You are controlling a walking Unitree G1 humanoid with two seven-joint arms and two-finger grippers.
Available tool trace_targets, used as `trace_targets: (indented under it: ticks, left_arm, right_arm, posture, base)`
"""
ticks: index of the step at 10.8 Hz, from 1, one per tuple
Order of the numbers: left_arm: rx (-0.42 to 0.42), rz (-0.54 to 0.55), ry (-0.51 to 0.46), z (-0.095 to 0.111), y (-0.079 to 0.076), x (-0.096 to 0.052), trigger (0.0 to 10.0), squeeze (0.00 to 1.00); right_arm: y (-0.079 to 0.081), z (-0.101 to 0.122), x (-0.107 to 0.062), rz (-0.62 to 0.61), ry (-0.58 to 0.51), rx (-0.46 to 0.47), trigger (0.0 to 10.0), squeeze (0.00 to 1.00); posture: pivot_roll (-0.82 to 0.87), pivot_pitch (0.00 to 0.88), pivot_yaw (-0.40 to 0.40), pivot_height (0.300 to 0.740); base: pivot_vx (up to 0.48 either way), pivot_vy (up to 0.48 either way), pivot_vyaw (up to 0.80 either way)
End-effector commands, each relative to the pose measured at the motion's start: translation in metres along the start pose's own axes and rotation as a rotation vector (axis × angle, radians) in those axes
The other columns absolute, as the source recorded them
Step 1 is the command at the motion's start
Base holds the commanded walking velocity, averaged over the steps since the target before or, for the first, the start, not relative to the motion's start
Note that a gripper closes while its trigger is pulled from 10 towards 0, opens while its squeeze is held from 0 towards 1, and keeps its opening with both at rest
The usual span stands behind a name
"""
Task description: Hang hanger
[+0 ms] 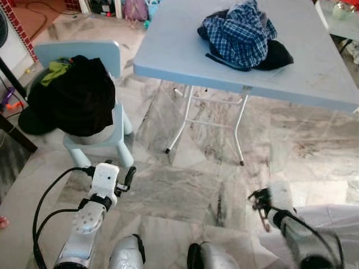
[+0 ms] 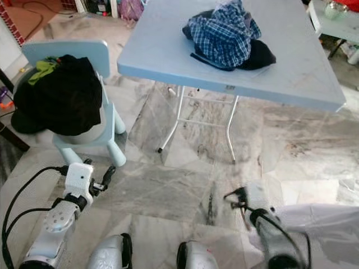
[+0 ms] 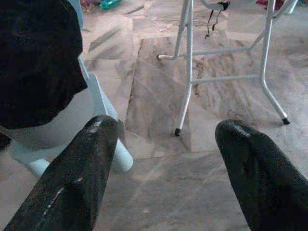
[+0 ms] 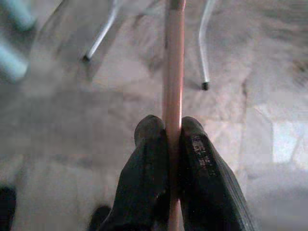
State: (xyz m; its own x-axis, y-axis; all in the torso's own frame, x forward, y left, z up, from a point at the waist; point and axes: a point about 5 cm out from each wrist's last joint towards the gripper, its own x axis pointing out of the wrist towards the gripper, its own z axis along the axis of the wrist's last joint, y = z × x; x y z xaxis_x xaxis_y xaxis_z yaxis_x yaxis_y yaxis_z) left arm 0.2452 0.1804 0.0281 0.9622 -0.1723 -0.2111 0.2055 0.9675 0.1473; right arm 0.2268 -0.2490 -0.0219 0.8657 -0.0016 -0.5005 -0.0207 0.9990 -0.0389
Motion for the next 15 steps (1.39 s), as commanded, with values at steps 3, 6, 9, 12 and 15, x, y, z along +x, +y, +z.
trace_targets:
  ticks: [3,6,9,12,15]
  left_arm:
    - [-0.073,-0.014,-0.015,0.008,-0.004,0.009,10.0,0.00]
    - [-0.088,-0.032,-0.017,0.009,-0.004,0.008,10.0,0.00]
    - [-0.087,-0.052,-0.014,0.010,-0.006,0.012,10.0,0.00]
    - [-0.081,-0.053,-0.012,0.010,-0.004,0.013,10.0,0.00]
    - [0.008,-0.059,-0.004,0.009,-0.001,0.015,10.0,0.00]
  right_arm:
    - [0.004,0.015,0.001,-0.086,-0.083,0.116,10.0,0.00]
    - [-0.001,0.030,-0.002,-0.168,-0.178,0.217,10.0,0.00]
    - [0.003,0.030,-0.004,-0.205,-0.181,0.237,10.0,0.00]
    - [0.002,0.033,-0.003,-0.237,-0.192,0.272,10.0,0.00]
    - [0.000,0.038,0.000,-0.280,-0.197,0.304,10.0,0.00]
  posture:
    - [-0.01,0.147,-0.058,0.740]
    - [-0.01,0.146,-0.057,0.740]
    - [-0.02,0.138,-0.050,0.740]
    - [-0.02,0.131,-0.050,0.740]
    - [0.00,0.121,-0.053,0.740]
  base:
    - [0.000,0.110,-0.53]
    - [0.000,0.480,-0.80]
    - [0.000,0.480,-0.80]
    - [0.000,0.480,-0.80]
    - [0.000,0.160,-0.19]
